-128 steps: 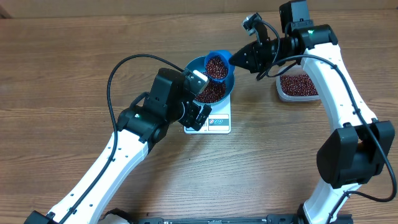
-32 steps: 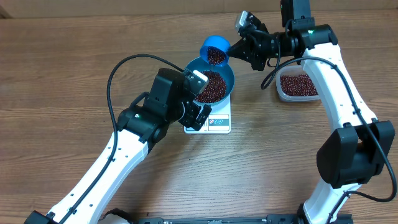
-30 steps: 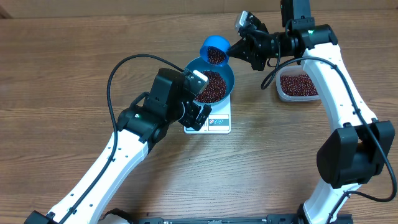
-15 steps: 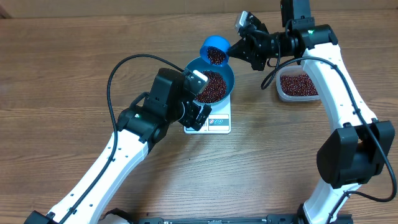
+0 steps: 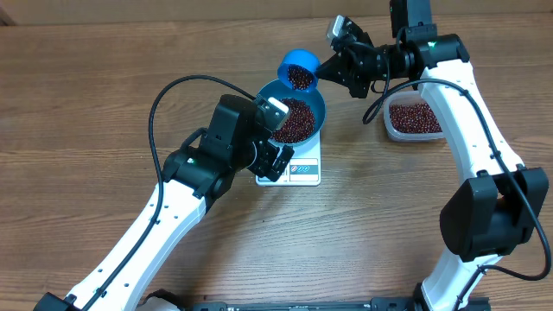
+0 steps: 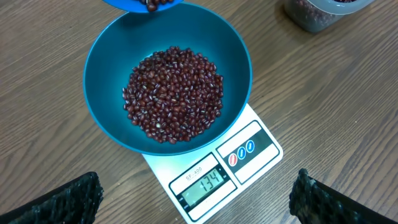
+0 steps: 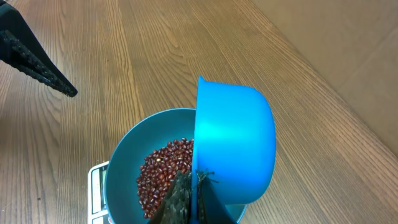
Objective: Scoop item into bowl and weigh 150g on scale
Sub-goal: 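Hold the scoop tilted over the bowl, trickling beans in slowly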
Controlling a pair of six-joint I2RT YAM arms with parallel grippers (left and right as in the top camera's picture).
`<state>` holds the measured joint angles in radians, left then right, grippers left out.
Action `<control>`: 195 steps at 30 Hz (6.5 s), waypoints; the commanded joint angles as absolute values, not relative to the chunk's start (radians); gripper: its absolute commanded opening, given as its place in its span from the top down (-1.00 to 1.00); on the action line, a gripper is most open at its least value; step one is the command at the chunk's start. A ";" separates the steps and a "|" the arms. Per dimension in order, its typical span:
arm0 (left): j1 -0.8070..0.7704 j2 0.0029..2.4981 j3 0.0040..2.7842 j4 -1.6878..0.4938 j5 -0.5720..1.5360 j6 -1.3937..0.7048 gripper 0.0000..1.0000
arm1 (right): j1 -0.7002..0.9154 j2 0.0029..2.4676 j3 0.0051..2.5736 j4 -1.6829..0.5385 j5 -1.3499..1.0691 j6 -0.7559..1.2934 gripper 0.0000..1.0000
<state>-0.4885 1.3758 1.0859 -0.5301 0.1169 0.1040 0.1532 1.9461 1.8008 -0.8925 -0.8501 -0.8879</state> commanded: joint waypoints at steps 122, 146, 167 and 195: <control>-0.484 1.374 1.084 -0.527 0.124 0.089 -0.99 | 0.158 1.908 1.834 -0.906 -0.925 -0.952 0.93; -0.484 1.374 1.084 -0.527 0.123 0.089 -0.99 | 0.157 1.908 1.834 -0.871 -0.876 -1.034 0.93; -0.484 1.374 1.084 -0.527 0.124 0.089 -0.99 | 0.157 1.908 1.834 -0.901 -0.839 -1.045 0.92; -0.484 1.374 1.084 -0.527 0.124 0.089 -0.99 | 0.157 1.908 1.834 -0.948 -0.896 -0.597 0.93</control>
<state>-0.4885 1.3758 1.0859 -0.5304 0.1169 0.1040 0.1532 1.9461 1.8008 -0.9524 -0.8639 -0.6781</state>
